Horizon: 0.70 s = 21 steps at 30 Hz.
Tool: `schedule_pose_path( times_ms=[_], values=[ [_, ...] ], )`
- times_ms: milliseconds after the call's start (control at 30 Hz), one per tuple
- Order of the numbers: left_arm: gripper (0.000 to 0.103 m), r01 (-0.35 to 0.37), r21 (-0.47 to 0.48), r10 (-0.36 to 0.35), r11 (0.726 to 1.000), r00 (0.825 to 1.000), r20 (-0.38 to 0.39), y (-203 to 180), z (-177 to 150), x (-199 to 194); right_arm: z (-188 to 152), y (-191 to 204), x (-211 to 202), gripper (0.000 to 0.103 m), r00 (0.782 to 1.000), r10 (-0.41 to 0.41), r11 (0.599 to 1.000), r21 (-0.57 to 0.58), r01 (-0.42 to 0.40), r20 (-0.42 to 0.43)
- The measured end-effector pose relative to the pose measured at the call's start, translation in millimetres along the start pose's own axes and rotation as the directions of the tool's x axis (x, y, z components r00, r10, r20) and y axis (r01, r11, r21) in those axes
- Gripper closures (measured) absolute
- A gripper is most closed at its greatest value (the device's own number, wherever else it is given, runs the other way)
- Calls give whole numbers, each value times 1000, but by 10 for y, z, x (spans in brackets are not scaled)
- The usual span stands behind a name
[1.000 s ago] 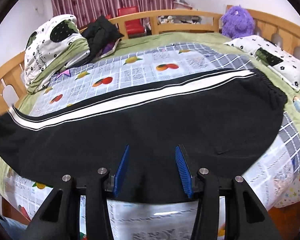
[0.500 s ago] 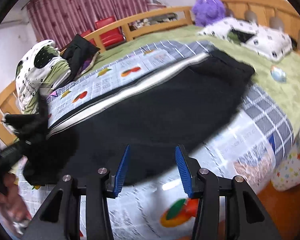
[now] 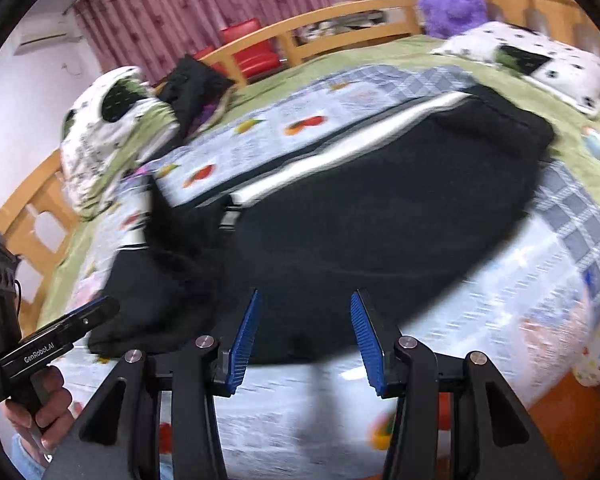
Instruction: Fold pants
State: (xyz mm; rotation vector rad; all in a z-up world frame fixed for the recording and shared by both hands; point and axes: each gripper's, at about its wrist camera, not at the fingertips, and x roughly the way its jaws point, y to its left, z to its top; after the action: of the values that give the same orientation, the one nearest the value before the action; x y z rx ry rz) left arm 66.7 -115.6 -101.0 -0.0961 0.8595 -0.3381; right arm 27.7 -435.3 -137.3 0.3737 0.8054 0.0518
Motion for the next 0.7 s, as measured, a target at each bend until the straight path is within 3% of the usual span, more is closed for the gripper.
schedule_pose_path(
  times_ms=[100, 200, 367, 433, 500, 567, 600, 700],
  values=[
    [45, -89, -29, 89, 996, 996, -6, 329, 236, -246, 53, 303, 114, 55, 998, 60, 998, -33, -60, -8],
    [41, -166, -56, 169, 985, 984, 49, 557, 460, -483, 82, 592, 287, 52, 997, 70, 995, -75, -71, -18],
    [39, -138, -156, 159, 978, 979, 129, 977, 408, -555, 72, 887, 656, 51, 994, 69, 988, -131, -80, -87],
    [39, -121, -223, 144, 967, 985, 92, 1115, 340, -389, 58, 972, 855, 53, 992, 28, 988, -149, -46, -122],
    [41, -65, -280, 76, 958, 997, 31, 1174, 408, -241, 27, 1021, 978, 80, 984, 40, 987, -148, -66, -172],
    [39, 25, -302, -10, 953, 999, 51, 1208, 460, -210, -11, 1090, 994, 87, 988, -11, 979, -203, -21, -153],
    [39, 18, -295, 1, 955, 998, 63, 1202, 469, -216, -14, 1131, 914, 91, 993, -2, 972, -233, -26, -119],
    [39, -67, -254, 93, 965, 992, 91, 1177, 475, -219, 22, 1048, 548, 91, 983, 177, 966, -182, -185, -57]
  ],
)
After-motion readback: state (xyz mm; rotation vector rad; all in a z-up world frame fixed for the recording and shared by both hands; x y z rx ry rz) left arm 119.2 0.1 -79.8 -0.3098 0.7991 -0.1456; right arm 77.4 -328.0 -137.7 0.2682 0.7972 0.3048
